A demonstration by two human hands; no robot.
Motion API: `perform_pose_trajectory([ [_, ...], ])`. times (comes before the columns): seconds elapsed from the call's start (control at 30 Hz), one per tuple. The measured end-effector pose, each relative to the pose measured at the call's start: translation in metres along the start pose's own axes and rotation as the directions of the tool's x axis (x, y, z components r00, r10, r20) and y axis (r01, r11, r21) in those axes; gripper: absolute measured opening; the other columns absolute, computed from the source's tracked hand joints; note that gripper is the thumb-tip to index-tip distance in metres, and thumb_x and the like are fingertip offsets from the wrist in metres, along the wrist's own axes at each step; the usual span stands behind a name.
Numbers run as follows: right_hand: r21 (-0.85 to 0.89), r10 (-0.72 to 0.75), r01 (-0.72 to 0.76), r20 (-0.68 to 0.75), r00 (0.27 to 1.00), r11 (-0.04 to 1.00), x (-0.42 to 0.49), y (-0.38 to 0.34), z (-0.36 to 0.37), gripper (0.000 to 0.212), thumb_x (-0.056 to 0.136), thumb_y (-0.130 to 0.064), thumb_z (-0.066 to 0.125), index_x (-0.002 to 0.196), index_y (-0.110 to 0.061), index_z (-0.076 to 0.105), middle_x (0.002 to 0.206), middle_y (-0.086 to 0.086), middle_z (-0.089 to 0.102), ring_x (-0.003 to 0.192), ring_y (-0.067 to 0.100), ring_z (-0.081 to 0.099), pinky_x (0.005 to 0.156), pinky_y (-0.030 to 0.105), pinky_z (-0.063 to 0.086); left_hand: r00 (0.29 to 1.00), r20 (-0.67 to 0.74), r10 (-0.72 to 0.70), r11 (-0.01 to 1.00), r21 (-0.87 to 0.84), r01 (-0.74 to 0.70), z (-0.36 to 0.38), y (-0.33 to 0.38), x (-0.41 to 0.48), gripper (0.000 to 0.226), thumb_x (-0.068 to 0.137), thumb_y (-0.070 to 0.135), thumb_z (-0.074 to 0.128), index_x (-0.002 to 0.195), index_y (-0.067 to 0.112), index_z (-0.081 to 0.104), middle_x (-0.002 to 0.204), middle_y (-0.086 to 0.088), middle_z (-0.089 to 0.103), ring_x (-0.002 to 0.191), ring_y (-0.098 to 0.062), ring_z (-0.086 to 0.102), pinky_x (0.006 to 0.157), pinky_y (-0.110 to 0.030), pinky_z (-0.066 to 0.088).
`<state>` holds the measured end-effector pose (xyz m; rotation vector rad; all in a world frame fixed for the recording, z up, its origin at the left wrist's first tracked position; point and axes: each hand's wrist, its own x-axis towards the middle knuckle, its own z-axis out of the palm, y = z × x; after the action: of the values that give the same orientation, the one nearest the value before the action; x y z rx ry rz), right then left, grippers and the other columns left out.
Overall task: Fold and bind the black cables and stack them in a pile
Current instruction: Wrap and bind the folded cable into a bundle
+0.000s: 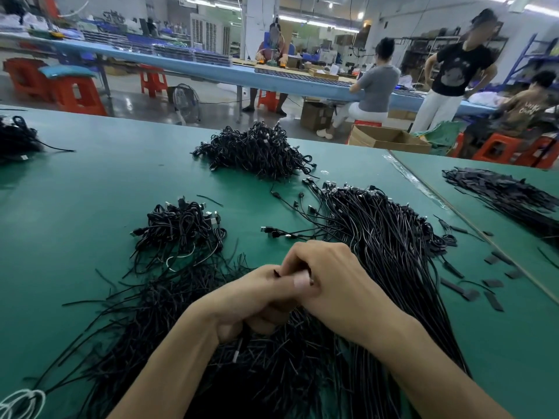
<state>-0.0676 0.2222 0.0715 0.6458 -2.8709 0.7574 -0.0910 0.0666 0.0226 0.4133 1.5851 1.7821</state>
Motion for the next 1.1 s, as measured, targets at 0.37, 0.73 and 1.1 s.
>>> perform_pose_trajectory([
  [0.37,-0.086,0.247,-0.242,0.048,0.968,0.966,-0.003,0.002,0.008,0.021,0.085,-0.045,0.066,0.101,-0.032,0.065,0.105,-0.006,0.062,0.104,0.018,0.055,0.090,0.035,0.049,1.000,-0.003,-0.015,0.955,0.297,0.015,0.004,-0.002,0.003,0.028,0.063,0.025,0.082,0.086,0.020,0.066,0.067,-0.002,0.046,0.049,-0.008,0.035,0.044,-0.022,0.025],
  [0.73,-0.112,0.132,-0.129,0.019,0.991,0.985,-0.003,-0.001,0.011,0.009,0.087,-0.034,0.065,0.091,-0.028,0.070,0.096,-0.008,0.062,0.092,0.022,0.060,0.081,0.034,0.050,0.988,-0.006,0.154,0.938,0.316,-0.144,0.009,0.002,0.002,0.019,0.082,-0.024,0.060,0.100,-0.018,0.056,0.088,-0.017,0.060,0.085,-0.020,0.057,0.078,-0.031,0.049],
  [1.1,-0.159,-0.180,0.205,0.157,0.971,0.966,0.003,0.003,-0.003,0.007,0.094,-0.031,0.053,0.093,-0.029,0.060,0.095,-0.011,0.051,0.081,0.017,0.054,0.075,0.040,0.047,0.997,-0.072,0.027,0.971,0.240,-0.009,0.004,0.005,-0.003,0.020,0.073,0.010,0.075,0.074,0.028,0.066,0.064,0.000,0.045,0.050,-0.013,0.032,0.045,-0.024,0.021],
])
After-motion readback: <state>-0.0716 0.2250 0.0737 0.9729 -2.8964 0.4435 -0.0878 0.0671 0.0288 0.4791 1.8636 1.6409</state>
